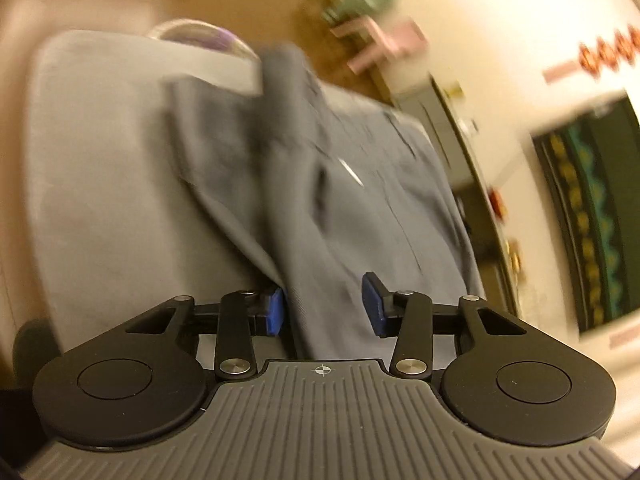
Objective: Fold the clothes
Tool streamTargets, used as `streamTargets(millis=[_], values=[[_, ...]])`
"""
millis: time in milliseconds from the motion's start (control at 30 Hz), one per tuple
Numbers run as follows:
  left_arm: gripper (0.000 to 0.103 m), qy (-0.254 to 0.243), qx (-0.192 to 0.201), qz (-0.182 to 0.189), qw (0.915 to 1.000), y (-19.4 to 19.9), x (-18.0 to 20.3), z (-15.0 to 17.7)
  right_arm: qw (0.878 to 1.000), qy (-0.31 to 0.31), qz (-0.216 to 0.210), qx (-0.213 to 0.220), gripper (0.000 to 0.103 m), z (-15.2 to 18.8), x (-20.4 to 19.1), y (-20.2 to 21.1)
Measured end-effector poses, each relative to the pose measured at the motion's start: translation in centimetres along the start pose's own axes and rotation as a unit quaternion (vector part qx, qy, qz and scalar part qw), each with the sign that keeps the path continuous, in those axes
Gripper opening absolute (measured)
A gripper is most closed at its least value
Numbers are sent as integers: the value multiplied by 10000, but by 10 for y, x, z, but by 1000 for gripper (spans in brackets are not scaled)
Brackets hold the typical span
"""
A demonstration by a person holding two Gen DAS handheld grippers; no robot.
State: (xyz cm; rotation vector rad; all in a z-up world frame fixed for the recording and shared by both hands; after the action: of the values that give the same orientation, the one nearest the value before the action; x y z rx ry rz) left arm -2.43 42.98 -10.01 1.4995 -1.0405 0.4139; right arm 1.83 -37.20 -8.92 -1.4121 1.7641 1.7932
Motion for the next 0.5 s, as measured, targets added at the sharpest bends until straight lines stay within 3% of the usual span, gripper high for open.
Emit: streamTargets(millis=[33,133,300,333,367,400,433,467,500], values=[[35,-76,-65,-8,10000,-2,3,2,9996,83,-74,-268,46,5,-3,-2],[46,-567,-232,-166,9980,-10,20,8,9961,-456,284,700,47,-25,25,27],[45,-174,-201,7,9996,-14,16,1,9998,-76,168,50,55,-16,7,11],[45,-357,-252,-50,9990,-17,21,3,9988,-389,143,260,55,-22,11,12],[43,-540,-303,-107,9980,-21,27,5,9975,-537,112,446,55,-22,11,10],[27,-657,-342,-175,9971,-25,29,7,9986,-262,173,433,54,-18,-1,-2],[5,-712,-370,-253,9965,-28,29,7,9994,-2,245,228,41,-13,-11,-15],[2,-677,-376,-242,9967,-28,26,5,9992,258,316,17,10,-8,-21,-28],[0,-557,-363,-147,9977,-27,22,2,9984,323,446,-106,6,-5,-21,-36]])
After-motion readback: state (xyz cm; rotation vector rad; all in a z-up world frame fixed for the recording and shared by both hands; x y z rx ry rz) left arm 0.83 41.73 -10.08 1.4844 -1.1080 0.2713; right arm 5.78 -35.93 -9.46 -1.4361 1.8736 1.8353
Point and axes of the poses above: each gripper's, at about its wrist camera, not at the fingertips, and y roughly against the way its jaws point, x to its right, z to its underside, the point moved 8 cm from there along -y, roughly the way its jaws point, and after that the axes turned 7 degrees about -x, right-handed, at the moved point
